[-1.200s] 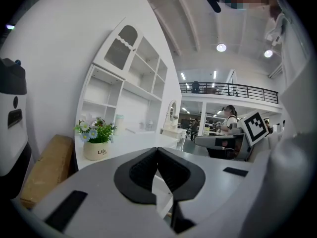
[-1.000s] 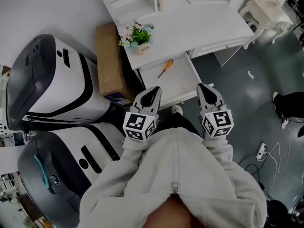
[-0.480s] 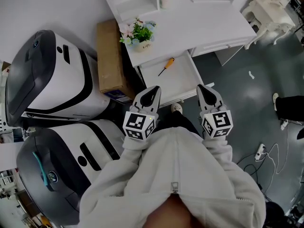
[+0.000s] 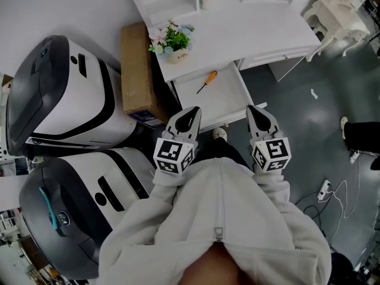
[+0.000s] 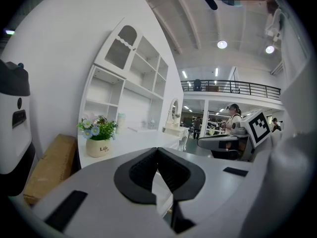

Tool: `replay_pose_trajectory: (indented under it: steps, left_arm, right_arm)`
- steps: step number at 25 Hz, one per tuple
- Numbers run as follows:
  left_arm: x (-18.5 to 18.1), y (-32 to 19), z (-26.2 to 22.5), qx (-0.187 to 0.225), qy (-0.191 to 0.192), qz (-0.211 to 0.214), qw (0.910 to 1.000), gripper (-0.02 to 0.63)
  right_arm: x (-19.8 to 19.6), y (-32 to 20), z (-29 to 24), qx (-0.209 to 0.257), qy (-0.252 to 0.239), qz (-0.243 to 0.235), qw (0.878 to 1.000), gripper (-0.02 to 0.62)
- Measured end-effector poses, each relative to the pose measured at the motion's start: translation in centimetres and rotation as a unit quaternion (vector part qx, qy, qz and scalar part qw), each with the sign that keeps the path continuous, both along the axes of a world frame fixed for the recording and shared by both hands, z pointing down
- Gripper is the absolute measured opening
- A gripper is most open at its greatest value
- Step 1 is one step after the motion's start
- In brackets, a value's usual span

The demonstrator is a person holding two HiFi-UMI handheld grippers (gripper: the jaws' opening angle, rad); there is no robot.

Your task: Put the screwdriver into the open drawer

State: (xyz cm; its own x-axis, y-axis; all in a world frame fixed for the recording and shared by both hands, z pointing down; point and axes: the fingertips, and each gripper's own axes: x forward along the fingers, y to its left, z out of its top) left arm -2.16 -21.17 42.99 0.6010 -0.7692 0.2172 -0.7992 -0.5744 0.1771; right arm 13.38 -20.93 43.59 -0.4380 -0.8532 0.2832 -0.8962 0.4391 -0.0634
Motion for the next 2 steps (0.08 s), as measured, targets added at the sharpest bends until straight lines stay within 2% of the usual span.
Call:
replay_pose_trajectory:
  steps: [2]
  left_arm:
    - [0.26,0.03,0.05,0.000,-0.001,0.002,1.0000,0.017]
  right_arm:
    - [0.22,-0.02,0.12,-0.002,-0.003,0.001,1.000,0.032]
